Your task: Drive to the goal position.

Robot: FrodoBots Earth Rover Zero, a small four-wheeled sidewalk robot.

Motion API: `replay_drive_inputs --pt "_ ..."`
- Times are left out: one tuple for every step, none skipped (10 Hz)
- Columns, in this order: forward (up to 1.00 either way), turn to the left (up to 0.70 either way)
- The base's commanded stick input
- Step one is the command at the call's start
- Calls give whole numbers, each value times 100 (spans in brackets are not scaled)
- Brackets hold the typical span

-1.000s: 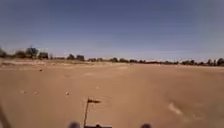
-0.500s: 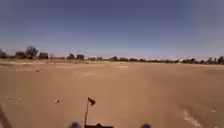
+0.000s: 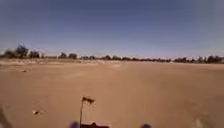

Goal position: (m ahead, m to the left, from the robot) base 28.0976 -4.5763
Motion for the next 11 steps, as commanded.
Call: replay_drive_inputs --pt "70 0" --pt "70 0" --pt "70 0" --pt "70 0" --pt "70 0" --pt "70 0" --pt "70 0" --pt "70 0" --pt "70 0" --pt "70 0" --pt "70 0"
